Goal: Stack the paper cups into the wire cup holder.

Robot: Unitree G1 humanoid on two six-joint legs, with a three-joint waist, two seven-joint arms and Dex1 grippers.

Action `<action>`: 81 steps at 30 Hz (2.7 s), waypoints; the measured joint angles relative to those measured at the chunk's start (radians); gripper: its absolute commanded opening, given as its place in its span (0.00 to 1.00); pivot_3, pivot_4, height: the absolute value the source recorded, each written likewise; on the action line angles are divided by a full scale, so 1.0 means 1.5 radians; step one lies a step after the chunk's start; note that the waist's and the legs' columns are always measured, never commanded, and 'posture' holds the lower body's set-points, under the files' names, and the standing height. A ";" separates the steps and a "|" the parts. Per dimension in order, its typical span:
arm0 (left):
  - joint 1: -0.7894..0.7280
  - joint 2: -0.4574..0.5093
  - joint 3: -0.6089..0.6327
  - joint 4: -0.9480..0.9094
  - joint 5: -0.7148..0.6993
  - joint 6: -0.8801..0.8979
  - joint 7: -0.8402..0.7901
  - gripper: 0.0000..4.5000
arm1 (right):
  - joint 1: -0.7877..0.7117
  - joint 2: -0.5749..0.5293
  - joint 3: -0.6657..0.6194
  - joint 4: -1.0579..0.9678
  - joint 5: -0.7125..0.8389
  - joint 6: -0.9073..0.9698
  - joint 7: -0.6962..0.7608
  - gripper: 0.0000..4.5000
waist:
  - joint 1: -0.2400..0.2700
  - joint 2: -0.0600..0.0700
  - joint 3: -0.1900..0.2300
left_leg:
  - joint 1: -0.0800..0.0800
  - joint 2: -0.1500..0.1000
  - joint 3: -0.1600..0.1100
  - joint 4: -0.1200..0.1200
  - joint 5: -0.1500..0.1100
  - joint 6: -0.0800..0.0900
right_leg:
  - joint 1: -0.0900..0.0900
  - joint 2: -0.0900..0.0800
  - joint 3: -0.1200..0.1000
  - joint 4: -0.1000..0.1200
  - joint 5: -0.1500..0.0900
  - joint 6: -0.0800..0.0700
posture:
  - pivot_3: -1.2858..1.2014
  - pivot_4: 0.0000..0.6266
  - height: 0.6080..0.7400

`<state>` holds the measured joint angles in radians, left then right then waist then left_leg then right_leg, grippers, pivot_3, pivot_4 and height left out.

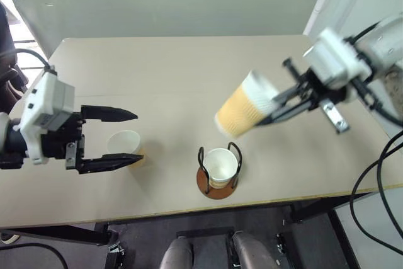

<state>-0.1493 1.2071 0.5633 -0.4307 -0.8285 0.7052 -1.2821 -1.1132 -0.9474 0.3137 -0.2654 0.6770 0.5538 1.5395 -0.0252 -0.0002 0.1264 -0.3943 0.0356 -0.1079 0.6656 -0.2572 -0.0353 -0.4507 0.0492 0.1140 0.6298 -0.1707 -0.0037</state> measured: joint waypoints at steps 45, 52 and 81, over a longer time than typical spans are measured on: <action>0.031 0.001 0.021 -0.014 0.005 -0.001 0.002 1.00 | 0.111 0.081 0.063 -0.056 -0.224 -0.046 0.006 0.36 | 0.000 0.000 0.000 | -0.005 0.001 0.001 0.000 -0.002 0.003 | -0.007 0.000 0.000 0.003 0.002 -0.003 | 0.52 0.24 1.00; 0.031 0.001 0.021 -0.013 0.007 -0.001 0.002 1.00 | 0.111 0.083 0.063 -0.055 -0.231 -0.054 0.008 0.89 | 0.000 0.000 0.000 | -0.005 0.001 0.000 0.000 -0.002 0.003 | -0.007 0.000 0.000 0.003 0.002 -0.003 | 0.52 0.24 1.00; -0.012 0.071 -0.264 0.161 0.342 -0.209 -0.026 1.00 | 0.227 -0.060 -0.311 0.017 0.030 0.117 -0.095 1.00 | 0.009 -0.001 0.000 | -0.004 0.000 0.000 0.001 -0.003 0.002 | -0.007 0.000 0.000 0.005 0.001 -0.003 | 0.52 0.24 1.00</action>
<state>-0.1677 1.3134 0.1670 -0.1885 -0.3149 0.3913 -1.3208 -0.7730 -1.0373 -0.1524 -0.2401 0.7215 0.7287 1.3973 -0.0117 -0.0013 0.1257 -0.4009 0.0363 -0.1076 0.6673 -0.2610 -0.0325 -0.4611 0.0495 0.1144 0.6371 -0.1695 -0.0085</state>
